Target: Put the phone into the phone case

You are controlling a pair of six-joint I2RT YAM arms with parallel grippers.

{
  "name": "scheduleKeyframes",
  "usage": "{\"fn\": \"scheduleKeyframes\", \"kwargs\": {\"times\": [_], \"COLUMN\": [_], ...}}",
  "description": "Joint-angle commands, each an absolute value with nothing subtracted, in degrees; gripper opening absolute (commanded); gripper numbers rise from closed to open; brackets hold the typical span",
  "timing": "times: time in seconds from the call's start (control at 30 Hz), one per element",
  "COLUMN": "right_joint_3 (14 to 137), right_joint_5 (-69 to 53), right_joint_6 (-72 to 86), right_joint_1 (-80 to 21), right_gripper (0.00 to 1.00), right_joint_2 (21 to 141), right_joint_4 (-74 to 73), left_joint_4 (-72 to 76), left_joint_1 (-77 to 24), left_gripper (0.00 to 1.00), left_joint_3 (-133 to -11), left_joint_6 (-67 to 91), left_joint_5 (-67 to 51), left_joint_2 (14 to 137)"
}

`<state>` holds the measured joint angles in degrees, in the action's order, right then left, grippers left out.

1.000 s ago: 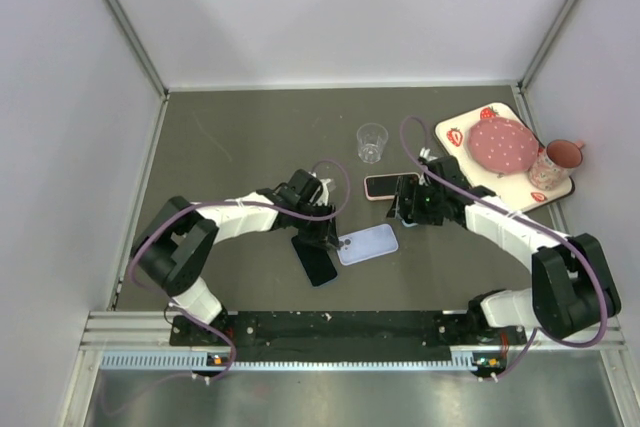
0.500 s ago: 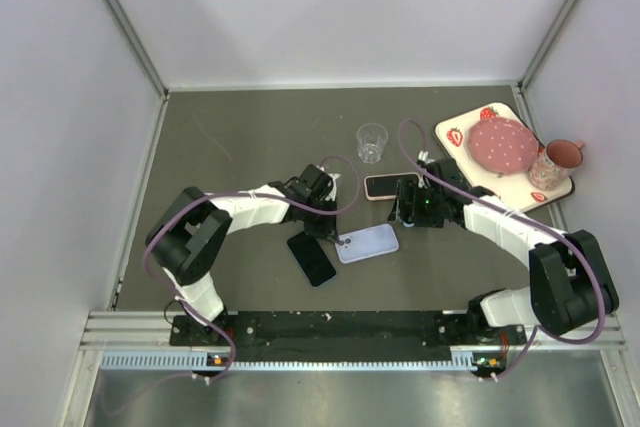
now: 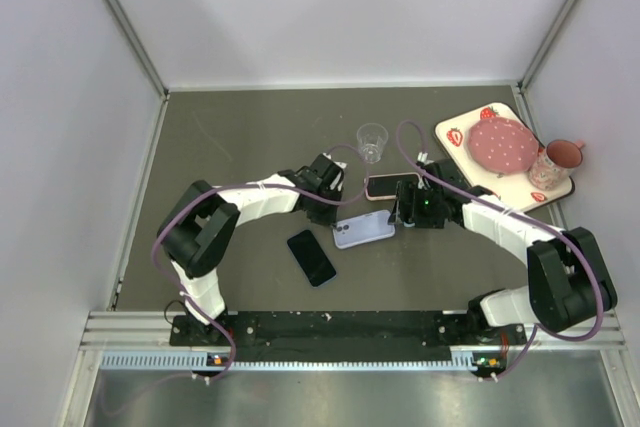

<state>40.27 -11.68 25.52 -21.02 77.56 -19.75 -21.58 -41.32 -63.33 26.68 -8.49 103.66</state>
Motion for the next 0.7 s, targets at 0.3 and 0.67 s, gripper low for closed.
{"fn": "scheduleKeyframes", "kwargs": {"times": [0.3,0.67], "right_joint_3": [44.38,44.30], "right_joint_5": [-10.98,-11.69], "right_joint_6": [24.61,24.52], "right_joint_1": [-21.53,-21.53], "right_gripper": [0.80,0.81], "right_joint_2": [78.93,77.17], "right_joint_4": [-19.69,-19.95], "left_joint_4": [-26.28,-26.28], "left_joint_1": [-43.85,-46.32], "left_gripper": [0.00,0.47], "left_joint_3": [-68.37,-67.59], "left_joint_6": [11.60,13.44], "left_joint_5": [4.57,13.01], "left_joint_2": [103.53,98.53]}}
